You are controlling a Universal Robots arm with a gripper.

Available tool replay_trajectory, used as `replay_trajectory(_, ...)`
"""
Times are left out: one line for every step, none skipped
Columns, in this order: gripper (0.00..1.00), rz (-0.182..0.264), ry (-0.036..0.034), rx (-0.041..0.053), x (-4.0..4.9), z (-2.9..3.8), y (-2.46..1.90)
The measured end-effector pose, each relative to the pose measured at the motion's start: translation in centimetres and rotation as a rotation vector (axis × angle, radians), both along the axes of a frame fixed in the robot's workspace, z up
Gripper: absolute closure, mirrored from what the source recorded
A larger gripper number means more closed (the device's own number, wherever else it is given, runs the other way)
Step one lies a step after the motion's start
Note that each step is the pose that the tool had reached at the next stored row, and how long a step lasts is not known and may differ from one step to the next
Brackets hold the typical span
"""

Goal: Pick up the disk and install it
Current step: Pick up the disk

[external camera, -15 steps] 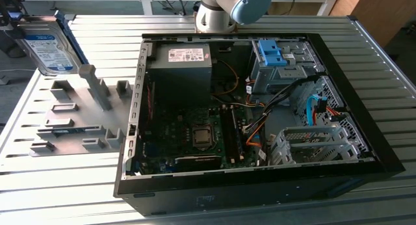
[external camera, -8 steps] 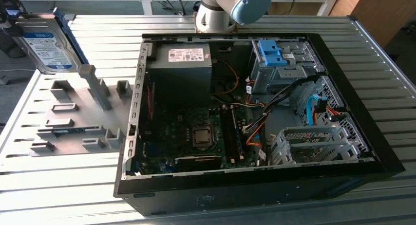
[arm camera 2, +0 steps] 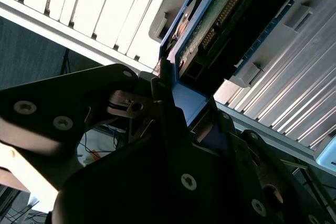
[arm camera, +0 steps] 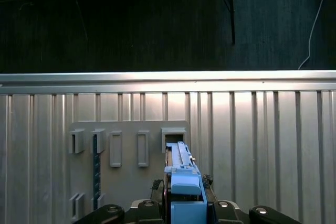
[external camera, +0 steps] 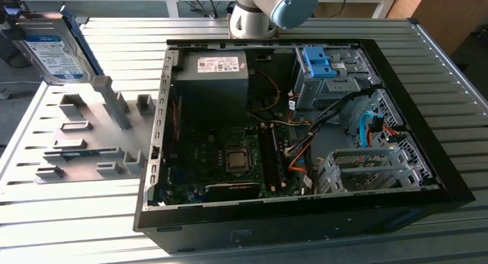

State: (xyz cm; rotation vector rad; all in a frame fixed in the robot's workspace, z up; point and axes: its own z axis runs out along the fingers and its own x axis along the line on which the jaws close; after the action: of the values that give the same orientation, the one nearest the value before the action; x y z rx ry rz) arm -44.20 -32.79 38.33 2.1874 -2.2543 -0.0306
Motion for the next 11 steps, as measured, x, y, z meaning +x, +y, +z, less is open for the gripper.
replay_trajectory(0.63, 0.0, -0.0001, 0.0, 0.0, 0.06, 0.0)
replay_trajectory(0.63, 0.0, -0.0001, 0.0, 0.0, 0.13, 0.0)
replay_trajectory(0.63, 0.0, 0.0, 0.0, 0.0, 0.2, 0.0)
replay_trajectory(0.63, 0.0, 0.0, 0.0, 0.0, 0.26, 0.0)
replay_trajectory(0.63, 0.0, 0.0001, 0.0, 0.0, 0.32, 0.0)
replay_trajectory(0.63, 0.0, 0.0, 0.0, 0.0, 0.39, 0.0)
replay_trajectory(0.63, 0.0, 0.0, 0.0, 0.0, 0.46, 0.0)
replay_trajectory(0.63, 0.0, -0.0001, 0.0, 0.0, 0.52, 0.0)
replay_trajectory(0.63, 0.0, 0.0, 0.0, 0.0, 0.59, 0.0)
replay_trajectory(0.63, 0.0, 0.0001, 0.0, 0.0, 0.66, 0.0)
replay_trajectory(0.63, 0.0, 0.0, 0.0, 0.0, 0.72, 0.0)
